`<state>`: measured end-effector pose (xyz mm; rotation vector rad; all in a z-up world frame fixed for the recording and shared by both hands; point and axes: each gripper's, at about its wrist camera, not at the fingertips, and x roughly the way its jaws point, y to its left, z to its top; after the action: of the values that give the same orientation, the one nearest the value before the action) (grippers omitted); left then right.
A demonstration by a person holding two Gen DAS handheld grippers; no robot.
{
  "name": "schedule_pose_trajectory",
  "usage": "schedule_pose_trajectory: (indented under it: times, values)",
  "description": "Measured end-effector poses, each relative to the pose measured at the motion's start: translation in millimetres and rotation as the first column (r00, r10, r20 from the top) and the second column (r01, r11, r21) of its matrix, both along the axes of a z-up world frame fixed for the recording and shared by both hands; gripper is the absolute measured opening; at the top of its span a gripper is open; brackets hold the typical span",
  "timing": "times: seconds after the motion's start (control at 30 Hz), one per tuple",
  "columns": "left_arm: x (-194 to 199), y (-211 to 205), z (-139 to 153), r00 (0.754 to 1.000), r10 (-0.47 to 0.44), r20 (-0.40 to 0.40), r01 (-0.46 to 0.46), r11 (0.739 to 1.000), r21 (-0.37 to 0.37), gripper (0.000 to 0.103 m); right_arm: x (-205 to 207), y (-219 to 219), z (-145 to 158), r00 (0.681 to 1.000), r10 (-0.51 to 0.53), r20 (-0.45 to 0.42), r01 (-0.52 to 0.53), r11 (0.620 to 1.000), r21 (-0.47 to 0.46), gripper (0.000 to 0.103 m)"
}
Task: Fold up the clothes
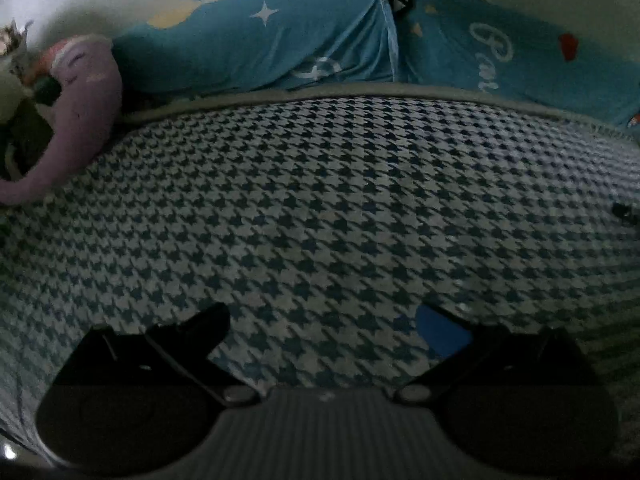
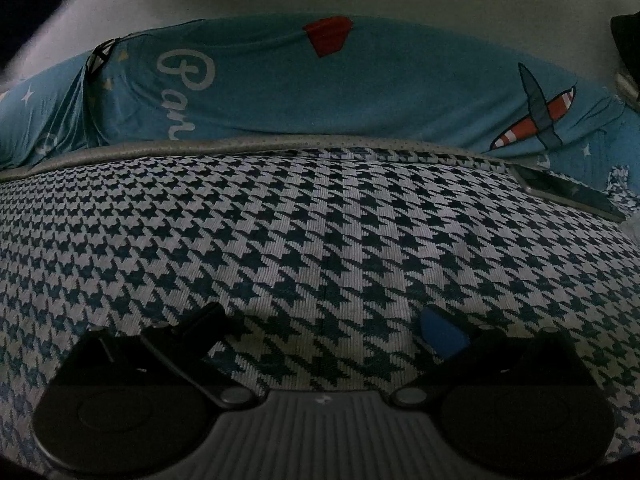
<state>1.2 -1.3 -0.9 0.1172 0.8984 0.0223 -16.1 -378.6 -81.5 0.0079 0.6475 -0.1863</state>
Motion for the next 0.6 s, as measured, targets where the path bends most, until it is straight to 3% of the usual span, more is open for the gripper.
schedule_pose_trajectory:
  times: [0.43,0.6]
  values:
    - [27.2,-27.0,-17.8,0.999,0.035,0.0,-0.035,0.996,0.079,0.103,0.0,0.1,-0.2,1.0,0.0,0.0,0.0,1.0,-0.001,0.103]
    - [23.9,-39.0,-7.9,1.0,-0.013,0.002,0.013,0.998,0.062,0.103,-0.2,0.2,-0.2,1.0,0.0,0.0,0.0,1.0,-0.001,0.103]
